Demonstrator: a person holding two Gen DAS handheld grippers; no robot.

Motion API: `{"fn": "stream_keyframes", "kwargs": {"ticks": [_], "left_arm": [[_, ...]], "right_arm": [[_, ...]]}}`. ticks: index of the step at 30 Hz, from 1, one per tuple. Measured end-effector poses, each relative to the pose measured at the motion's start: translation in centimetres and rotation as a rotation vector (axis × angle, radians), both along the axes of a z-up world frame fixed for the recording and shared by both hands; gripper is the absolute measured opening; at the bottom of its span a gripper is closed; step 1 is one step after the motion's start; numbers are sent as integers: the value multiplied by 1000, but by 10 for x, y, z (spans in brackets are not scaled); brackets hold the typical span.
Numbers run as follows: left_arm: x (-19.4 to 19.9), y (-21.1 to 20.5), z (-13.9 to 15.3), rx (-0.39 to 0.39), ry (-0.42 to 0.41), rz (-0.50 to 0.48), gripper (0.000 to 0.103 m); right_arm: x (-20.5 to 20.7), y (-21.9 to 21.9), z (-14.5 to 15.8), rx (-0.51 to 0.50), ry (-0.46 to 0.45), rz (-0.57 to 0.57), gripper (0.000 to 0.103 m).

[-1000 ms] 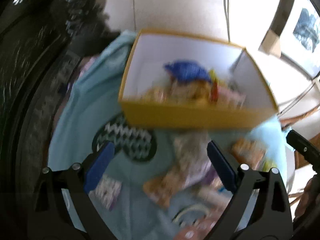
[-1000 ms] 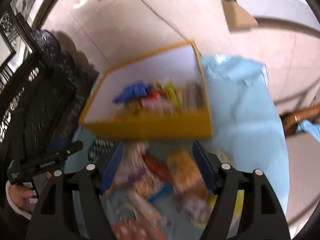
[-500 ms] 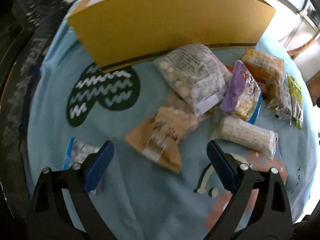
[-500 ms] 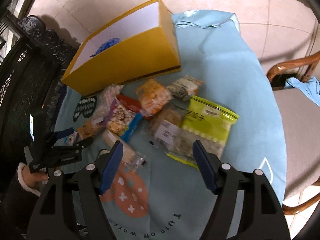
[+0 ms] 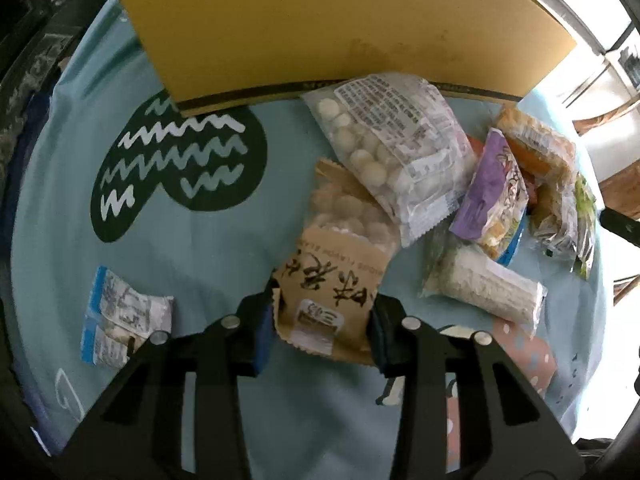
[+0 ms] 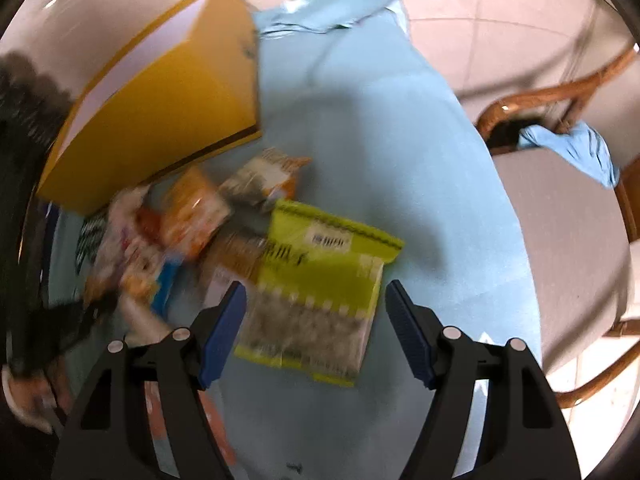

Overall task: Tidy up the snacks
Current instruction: 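Grasp the brown printed packet with the left gripper while the right grasps the green seed bag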

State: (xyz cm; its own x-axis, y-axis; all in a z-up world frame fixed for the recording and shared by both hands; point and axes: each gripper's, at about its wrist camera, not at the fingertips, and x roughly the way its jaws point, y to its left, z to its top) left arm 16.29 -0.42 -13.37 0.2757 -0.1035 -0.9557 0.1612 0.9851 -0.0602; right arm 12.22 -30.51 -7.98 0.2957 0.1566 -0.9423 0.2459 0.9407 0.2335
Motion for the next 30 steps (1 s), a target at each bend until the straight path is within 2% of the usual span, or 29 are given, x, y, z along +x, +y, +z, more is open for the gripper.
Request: {"fn": "stream_keyframes", "kwargs": {"ticks": [2, 4, 5, 7, 11, 14, 18, 21, 30], "left_arm": [[-1, 1, 0, 1, -3, 5, 38], [1, 2, 1, 2, 1, 13, 39], [1, 4, 1, 0, 3, 21, 39], [-5, 2, 0, -3, 6, 28, 39], [-1, 1, 0, -15, 26, 39, 39], [-10, 5, 3, -30, 34, 56, 39], [-25, 5, 16, -37, 17, 45, 38], [-37, 6, 31, -54, -11, 40, 38], [-58, 11, 77, -93, -104, 37, 38]], "right_arm": [[8, 5, -10, -27, 22, -24, 73], [16, 15, -26, -72, 76, -1, 79], [18, 19, -29, -76, 66, 7, 83], [20, 21, -28, -45, 66, 21, 67], [13, 19, -25, 18, 97, 69, 60], [-3, 13, -15, 83, 66, 57, 60], [-18, 19, 10, 109, 5, 108, 60], [-20, 28, 28, 119, -45, 142, 60], [-18, 63, 56, 170, -99, 212, 61]]}}
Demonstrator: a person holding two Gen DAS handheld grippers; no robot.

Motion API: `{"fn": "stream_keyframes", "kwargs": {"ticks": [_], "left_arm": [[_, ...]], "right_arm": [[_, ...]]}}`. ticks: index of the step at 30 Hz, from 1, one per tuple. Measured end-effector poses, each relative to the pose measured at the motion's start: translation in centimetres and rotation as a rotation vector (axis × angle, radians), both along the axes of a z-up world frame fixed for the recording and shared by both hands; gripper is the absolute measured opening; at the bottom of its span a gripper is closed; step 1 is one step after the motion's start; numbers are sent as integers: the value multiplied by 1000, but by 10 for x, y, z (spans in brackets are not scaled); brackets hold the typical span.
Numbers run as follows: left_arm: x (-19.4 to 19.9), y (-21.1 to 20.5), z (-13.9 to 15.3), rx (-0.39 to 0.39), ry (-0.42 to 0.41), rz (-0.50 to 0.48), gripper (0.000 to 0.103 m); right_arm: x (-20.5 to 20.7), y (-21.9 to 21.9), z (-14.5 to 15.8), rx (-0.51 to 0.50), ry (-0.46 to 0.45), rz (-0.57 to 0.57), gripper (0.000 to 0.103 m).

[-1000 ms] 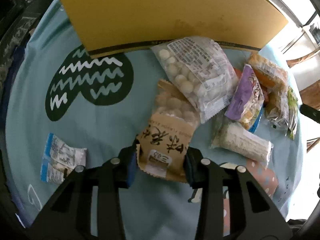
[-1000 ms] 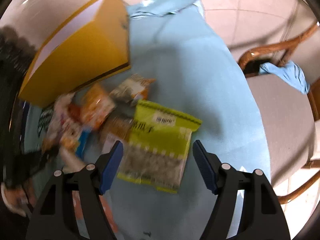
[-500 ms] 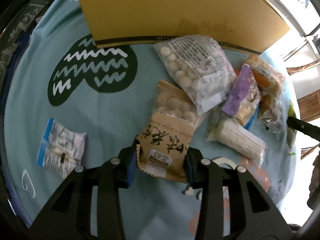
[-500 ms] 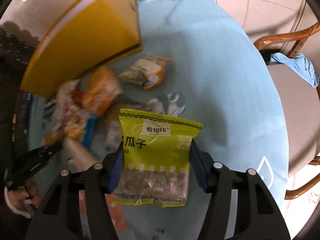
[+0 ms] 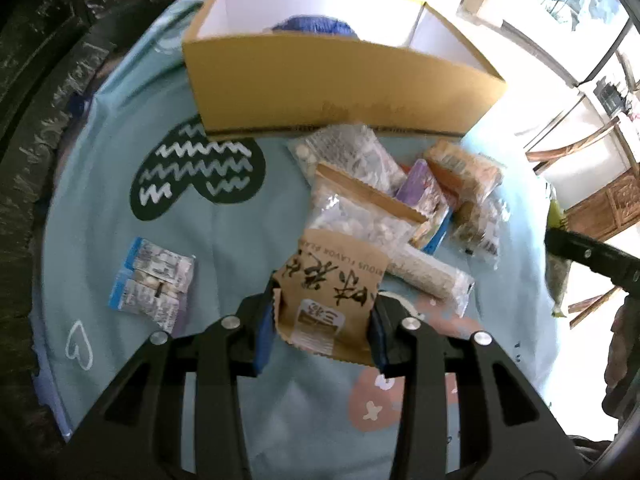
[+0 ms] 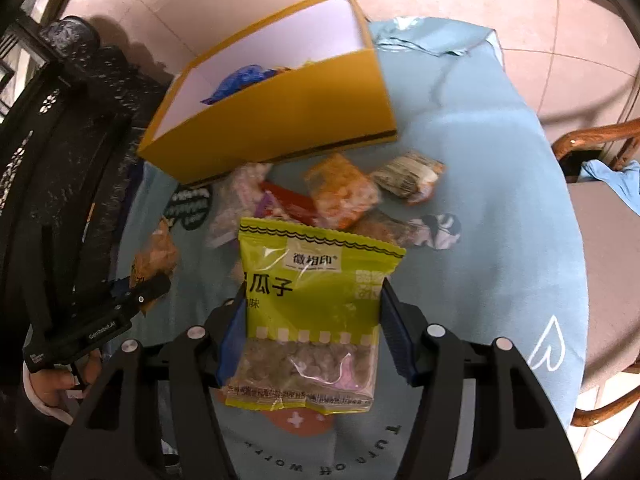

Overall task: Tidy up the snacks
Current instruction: 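Grasp the brown printed packet with the left gripper while the right grasps the green seed bag, then drop the brown packet into the box with the left gripper while the right drops the green bag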

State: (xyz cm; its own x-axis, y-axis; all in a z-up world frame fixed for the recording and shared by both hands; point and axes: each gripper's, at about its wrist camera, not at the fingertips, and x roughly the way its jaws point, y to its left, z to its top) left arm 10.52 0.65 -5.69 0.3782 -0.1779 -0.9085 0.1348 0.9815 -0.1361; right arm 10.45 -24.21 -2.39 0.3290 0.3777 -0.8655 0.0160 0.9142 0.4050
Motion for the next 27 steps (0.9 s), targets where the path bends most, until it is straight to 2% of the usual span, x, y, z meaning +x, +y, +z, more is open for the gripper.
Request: {"fn": "stream_keyframes", "kwargs": {"ticks": [4, 7, 11, 15, 20, 24, 27], "left_arm": [[-1, -5, 33, -10, -63, -6, 38], [10, -8, 60, -1, -121, -8, 39], [41, -14, 90, -6, -184, 0, 39], [82, -18, 111, -19, -226, 20, 39], [136, -24, 114, -15, -220, 28, 39], [175, -32, 104, 14, -207, 16, 39], [201, -34, 86, -2, -160, 23, 42]], "right_arm": [[5, 7, 20, 21, -39, 18, 61], [18, 10, 46, 44, -109, 27, 61], [50, 14, 82, 76, -213, 13, 61], [90, 16, 100, 92, -284, -19, 61], [147, 20, 95, 63, -300, -57, 62], [179, 21, 77, 30, -279, -70, 62], [203, 25, 60, 10, -261, -83, 62]]}}
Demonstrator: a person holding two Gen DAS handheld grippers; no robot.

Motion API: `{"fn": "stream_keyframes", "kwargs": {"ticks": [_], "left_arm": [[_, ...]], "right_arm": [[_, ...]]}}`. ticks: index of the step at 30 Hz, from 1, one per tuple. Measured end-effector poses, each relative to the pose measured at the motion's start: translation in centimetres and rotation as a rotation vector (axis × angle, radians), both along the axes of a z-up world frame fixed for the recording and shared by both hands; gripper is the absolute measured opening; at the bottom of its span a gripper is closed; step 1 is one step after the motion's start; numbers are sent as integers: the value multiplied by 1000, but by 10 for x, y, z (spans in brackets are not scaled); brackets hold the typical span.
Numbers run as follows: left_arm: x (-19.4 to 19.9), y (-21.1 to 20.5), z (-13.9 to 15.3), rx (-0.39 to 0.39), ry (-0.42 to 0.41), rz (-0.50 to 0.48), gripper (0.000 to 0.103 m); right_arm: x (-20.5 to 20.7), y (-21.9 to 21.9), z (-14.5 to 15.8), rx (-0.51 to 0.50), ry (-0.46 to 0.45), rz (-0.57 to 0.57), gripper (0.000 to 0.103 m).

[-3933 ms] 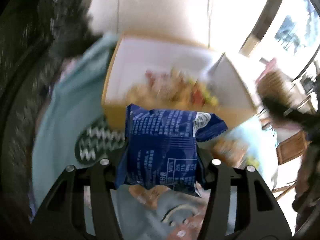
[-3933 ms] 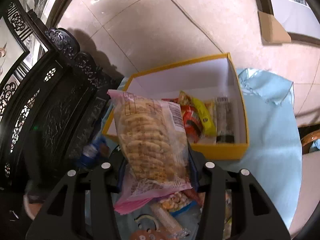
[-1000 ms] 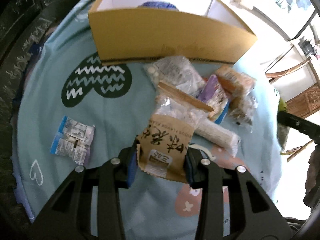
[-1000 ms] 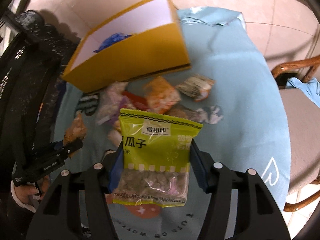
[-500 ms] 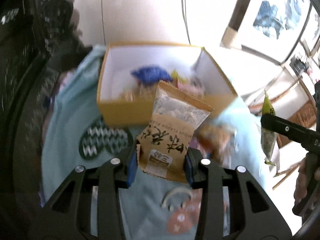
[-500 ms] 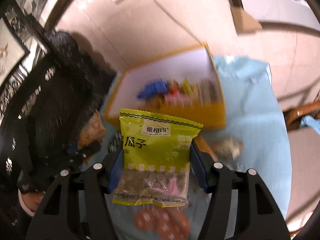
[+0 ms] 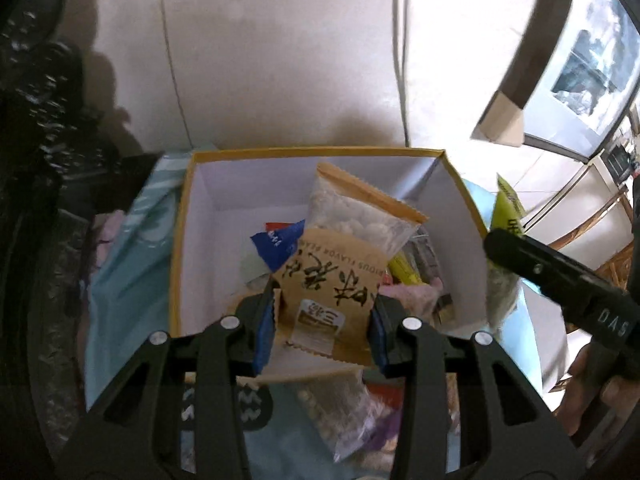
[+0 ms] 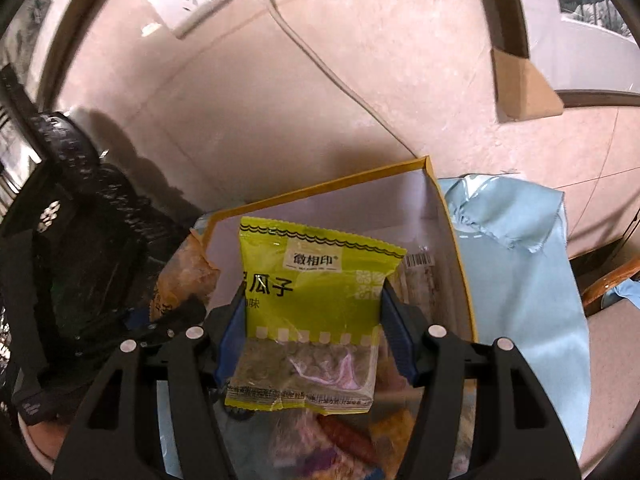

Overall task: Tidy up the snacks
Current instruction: 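Drop the brown packet into the box with the left gripper while the right drops the green bag, then move both open grippers back over the remaining snacks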

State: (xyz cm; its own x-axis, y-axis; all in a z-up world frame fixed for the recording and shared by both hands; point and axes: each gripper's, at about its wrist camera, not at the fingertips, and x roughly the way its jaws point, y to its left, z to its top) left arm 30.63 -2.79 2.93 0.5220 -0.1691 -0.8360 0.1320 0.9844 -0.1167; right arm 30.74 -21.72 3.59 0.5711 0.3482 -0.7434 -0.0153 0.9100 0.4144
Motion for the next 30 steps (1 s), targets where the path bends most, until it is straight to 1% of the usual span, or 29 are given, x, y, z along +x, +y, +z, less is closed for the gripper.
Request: {"fn": "stream_keyframes", "kwargs": {"ticks": [1, 2, 3, 4, 5, 6, 8, 10, 14, 15, 20, 22, 24, 27, 28, 30], "left_arm": [[9, -1, -8, 6, 20, 18, 51], [15, -1, -15, 22, 34, 40, 76], [17, -2, -18, 41, 40, 62, 87], [18, -2, -22, 72, 34, 93, 95], [15, -2, -22, 93, 25, 104, 95], [13, -2, -22, 95, 21, 100, 95], [1, 1, -22, 106, 14, 95, 95], [-13, 5, -21, 113, 3, 93, 95], [-44, 20, -19, 94, 5, 122, 96], [-51, 23, -19, 88, 10, 132, 96], [-96, 51, -25, 78, 37, 208, 96], [-117, 65, -33, 87, 52, 248, 96], [-137, 77, -46, 118, 72, 288, 96], [-161, 96, -74, 166, 141, 327, 96], [-169, 103, -84, 172, 173, 350, 96], [-182, 117, -97, 147, 207, 385, 96]], "right_arm": [[3, 1, -5, -9, 4, -5, 64], [12, 4, -15, -21, 27, -17, 70], [16, 5, -21, -38, 56, -31, 73], [17, 5, -25, -55, 87, -56, 73], [13, 2, -27, -41, 86, -68, 75], [6, -1, -28, -15, 71, -65, 75], [-5, -1, -26, -19, 59, -56, 75], [-18, -4, -24, 0, 47, -51, 75], [-51, -5, -14, 15, 18, -4, 76], [-62, -6, -12, 20, 15, 9, 77], [-100, -9, -12, 22, 30, 37, 78], [-113, -10, -15, 31, 44, 38, 81], [-125, -11, -23, 42, 73, 43, 83], [-142, -7, -37, 31, 120, 65, 83], [-147, -6, -40, 32, 130, 71, 83], [-155, -2, -48, 32, 159, 81, 83]]}}
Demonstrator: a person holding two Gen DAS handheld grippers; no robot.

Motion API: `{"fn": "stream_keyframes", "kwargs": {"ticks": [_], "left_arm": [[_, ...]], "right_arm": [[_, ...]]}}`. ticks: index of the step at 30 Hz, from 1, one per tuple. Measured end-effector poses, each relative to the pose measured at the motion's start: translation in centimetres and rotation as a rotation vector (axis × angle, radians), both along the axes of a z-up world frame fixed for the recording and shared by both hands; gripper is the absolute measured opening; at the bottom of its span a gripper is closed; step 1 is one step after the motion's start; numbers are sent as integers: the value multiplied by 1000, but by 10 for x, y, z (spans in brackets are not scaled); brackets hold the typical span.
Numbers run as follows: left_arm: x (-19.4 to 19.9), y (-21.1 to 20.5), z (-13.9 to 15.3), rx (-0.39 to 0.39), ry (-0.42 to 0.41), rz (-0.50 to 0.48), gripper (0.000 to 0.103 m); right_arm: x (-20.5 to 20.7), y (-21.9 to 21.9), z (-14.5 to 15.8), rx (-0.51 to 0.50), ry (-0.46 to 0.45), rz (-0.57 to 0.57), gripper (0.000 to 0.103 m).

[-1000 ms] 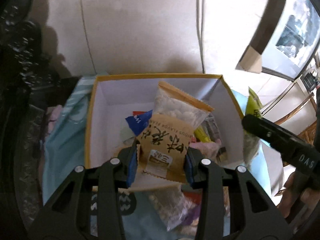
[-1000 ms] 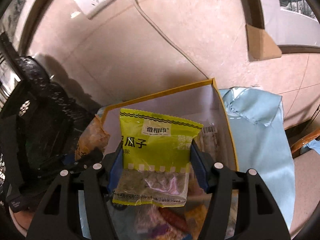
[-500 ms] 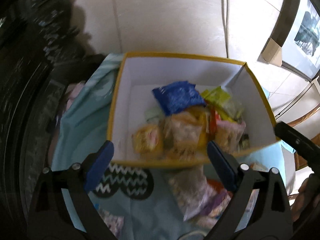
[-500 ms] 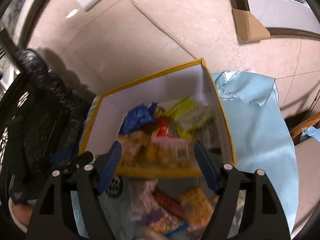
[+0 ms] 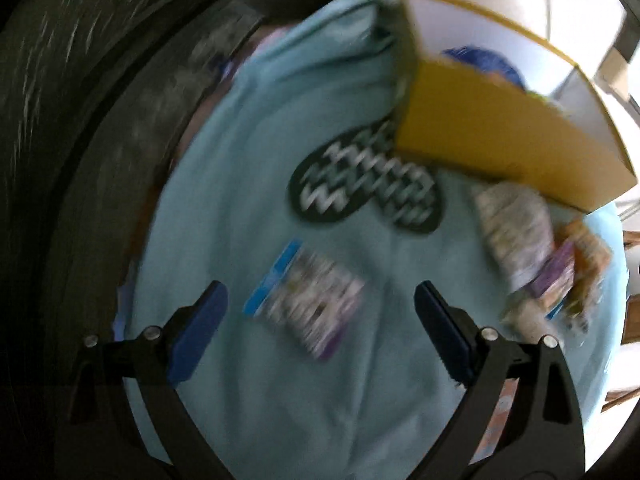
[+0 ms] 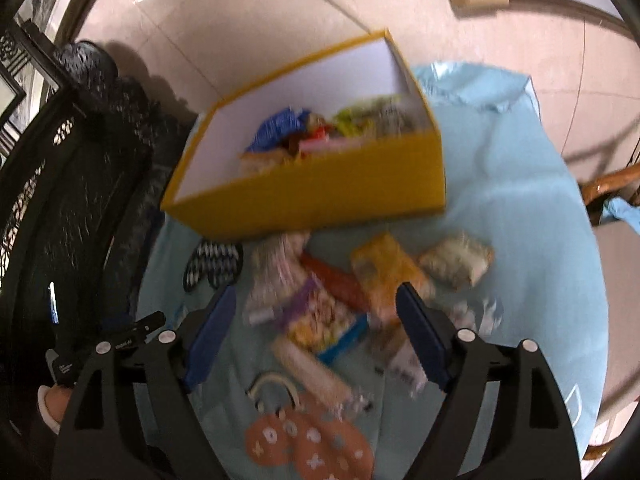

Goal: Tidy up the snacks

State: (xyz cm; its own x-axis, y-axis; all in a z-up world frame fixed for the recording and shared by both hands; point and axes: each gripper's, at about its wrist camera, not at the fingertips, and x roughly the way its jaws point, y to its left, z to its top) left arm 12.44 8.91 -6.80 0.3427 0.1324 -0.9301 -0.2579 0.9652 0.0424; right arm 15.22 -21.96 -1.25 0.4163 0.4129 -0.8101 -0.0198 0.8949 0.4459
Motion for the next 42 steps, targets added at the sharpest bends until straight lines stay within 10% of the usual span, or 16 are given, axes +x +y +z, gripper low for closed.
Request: {"fn": "stream_keyframes", "kwargs": {"ticks": [18, 29, 42], "left_arm": [[13, 1, -58, -68, 57, -98, 95], [23, 13, -56, -94, 42, -110, 28], [14, 20, -61, -139, 37, -96, 25]], "right_arm": [[-15, 63, -22, -12, 77, 207, 83], [-4, 74, -31, -20, 96, 231, 83], [-5, 74, -38, -163, 49, 291, 83]]}}
